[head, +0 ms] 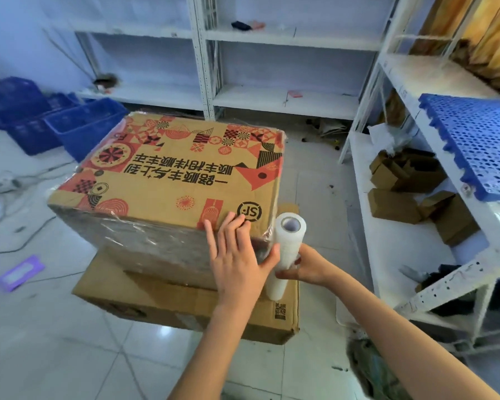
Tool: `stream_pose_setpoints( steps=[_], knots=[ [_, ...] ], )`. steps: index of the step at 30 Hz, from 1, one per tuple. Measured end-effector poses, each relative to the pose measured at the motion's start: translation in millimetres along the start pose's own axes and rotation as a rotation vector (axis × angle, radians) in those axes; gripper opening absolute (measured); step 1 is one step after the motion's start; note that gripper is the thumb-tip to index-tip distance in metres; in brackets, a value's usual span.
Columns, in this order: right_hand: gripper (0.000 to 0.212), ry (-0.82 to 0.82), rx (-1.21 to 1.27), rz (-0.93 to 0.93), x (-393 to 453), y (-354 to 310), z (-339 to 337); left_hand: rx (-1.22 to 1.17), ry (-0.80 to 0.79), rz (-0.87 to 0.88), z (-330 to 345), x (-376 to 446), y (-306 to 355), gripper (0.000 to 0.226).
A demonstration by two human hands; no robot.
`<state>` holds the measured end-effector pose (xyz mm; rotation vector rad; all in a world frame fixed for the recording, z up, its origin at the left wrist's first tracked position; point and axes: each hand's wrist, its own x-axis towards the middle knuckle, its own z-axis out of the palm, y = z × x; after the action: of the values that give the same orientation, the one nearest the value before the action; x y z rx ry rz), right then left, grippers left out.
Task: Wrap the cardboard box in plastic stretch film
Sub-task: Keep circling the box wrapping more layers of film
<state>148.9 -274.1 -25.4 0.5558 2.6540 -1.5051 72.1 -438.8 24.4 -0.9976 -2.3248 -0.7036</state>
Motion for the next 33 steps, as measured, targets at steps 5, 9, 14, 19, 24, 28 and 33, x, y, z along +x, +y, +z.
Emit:
stream_pose_setpoints(
  steps=[5, 9, 14, 19, 24, 28, 33],
  knots=[
    [0.069, -0.055, 0.027, -0.12, 5.4, 0.3, 2.7, 0.132, -0.01, -0.111, -5.7, -0.3, 15.6, 0.048],
    [0.08, -0.022, 0.081, -0.148, 9.1, 4.6, -1.5, 0.129, -0.035, -0.12, -8.9, 4.4, 21.7, 0.047],
    [0.065, -0.031, 0.054, -0.143, 11.6, 14.1, -2.9, 0.166, -0.057, -0.129, -9.3, 6.5, 21.1, 0.048],
    [0.061, -0.111, -0.033, -0.16, 20.2, 12.2, -13.3, 0.206, -0.014, -0.088, -3.4, 2.1, 13.4, 0.048],
    [0.054, -0.172, -0.032, -0.145, 32.8, 13.0, -31.0, 0.193, 0.041, -0.035, 6.9, 3.9, 6.8, 0.044],
    [0.057, -0.187, -0.003, -0.215, 41.6, 9.7, -35.6, 0.158, 0.084, -0.017, 14.8, 5.3, 3.1, 0.042],
    [0.063, -0.229, 0.049, -0.233, 47.7, 8.7, -26.3, 0.094, 0.129, -0.028, 17.2, -0.4, -4.5, 0.043]
  ],
)
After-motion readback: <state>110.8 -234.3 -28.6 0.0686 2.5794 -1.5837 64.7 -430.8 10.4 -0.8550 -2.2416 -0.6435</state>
